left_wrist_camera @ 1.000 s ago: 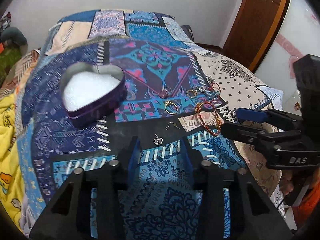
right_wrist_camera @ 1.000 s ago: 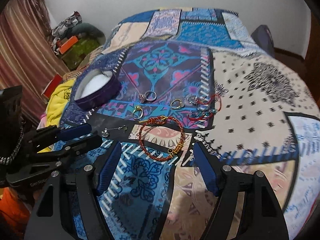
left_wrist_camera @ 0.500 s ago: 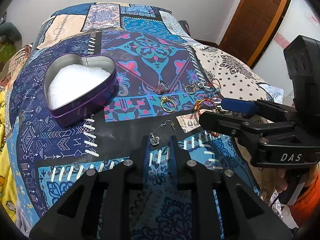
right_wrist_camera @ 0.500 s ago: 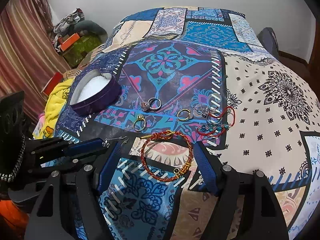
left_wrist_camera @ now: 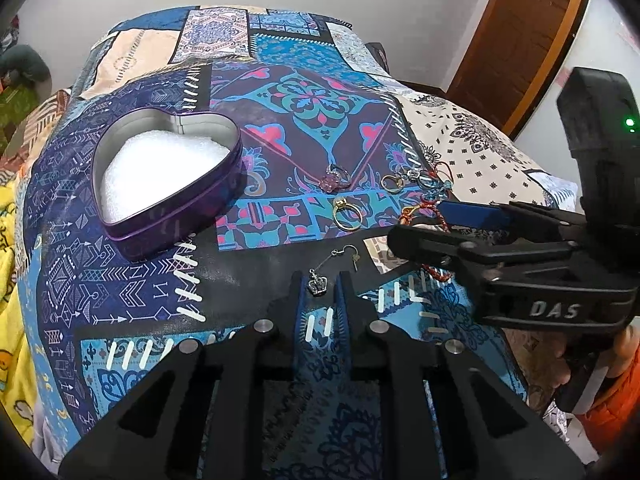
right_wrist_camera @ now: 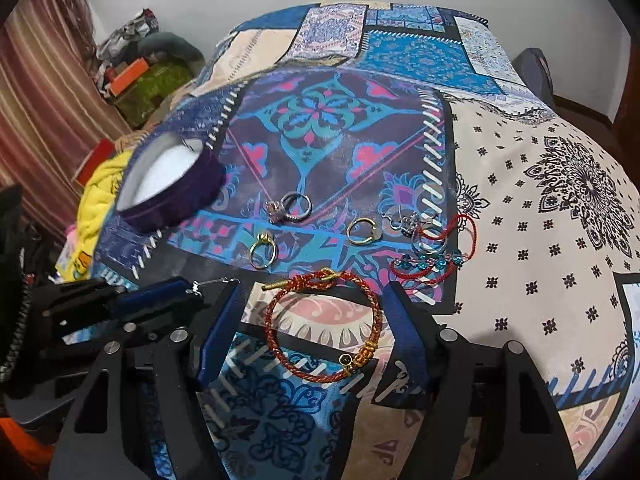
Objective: Organize jewelry
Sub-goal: 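Lower the right gripper onto the orange beaded bracelet and close it, then drop the orange bracelet into the heart tin while the left gripper drops an earring there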
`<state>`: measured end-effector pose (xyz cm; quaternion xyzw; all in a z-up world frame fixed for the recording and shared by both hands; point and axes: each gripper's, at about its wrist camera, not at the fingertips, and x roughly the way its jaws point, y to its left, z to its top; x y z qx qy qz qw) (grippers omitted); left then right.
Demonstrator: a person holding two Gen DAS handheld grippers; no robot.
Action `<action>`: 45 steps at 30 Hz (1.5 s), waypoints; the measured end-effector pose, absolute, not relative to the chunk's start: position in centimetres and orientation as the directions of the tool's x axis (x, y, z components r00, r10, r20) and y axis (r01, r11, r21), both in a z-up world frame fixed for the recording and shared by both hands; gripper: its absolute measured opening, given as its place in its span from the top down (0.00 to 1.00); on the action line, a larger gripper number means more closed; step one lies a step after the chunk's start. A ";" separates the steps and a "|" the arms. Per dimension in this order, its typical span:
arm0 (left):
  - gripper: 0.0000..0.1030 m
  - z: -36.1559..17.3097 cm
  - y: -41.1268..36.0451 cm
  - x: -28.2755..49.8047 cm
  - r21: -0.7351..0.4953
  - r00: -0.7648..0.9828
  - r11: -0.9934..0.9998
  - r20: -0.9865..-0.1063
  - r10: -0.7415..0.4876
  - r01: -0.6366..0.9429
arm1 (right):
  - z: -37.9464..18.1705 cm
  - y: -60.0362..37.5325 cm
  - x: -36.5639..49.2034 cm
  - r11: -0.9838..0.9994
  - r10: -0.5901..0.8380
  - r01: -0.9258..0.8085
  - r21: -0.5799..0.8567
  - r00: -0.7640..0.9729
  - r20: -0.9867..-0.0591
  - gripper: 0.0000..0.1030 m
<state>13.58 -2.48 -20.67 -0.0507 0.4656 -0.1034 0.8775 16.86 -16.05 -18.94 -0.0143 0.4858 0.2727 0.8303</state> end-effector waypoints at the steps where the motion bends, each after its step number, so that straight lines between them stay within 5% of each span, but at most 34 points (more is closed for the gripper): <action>1: 0.85 -20.7 -2.5 13.5 -0.181 0.548 0.974 -0.805 -0.227 0.138 | -19.1 -15.9 16.9 0.849 0.437 -0.471 0.237 0.376 -0.817 0.35; 5: 0.85 -20.7 -2.6 13.6 -0.178 0.554 0.975 -0.802 -0.223 0.135 | -19.4 -15.7 16.9 0.844 0.439 -0.479 0.241 0.361 -0.823 0.38; 17: 0.92 -20.9 -2.3 13.8 -0.169 0.563 0.975 -0.797 -0.219 0.141 | -19.5 -16.9 16.8 0.840 0.465 -0.457 0.293 0.328 -0.822 0.89; 45: 0.92 -11.8 3.0 11.0 -0.137 0.755 0.989 -0.642 -0.132 0.056 | -11.4 -11.9 15.4 0.782 0.565 -0.563 0.267 0.462 -0.683 0.92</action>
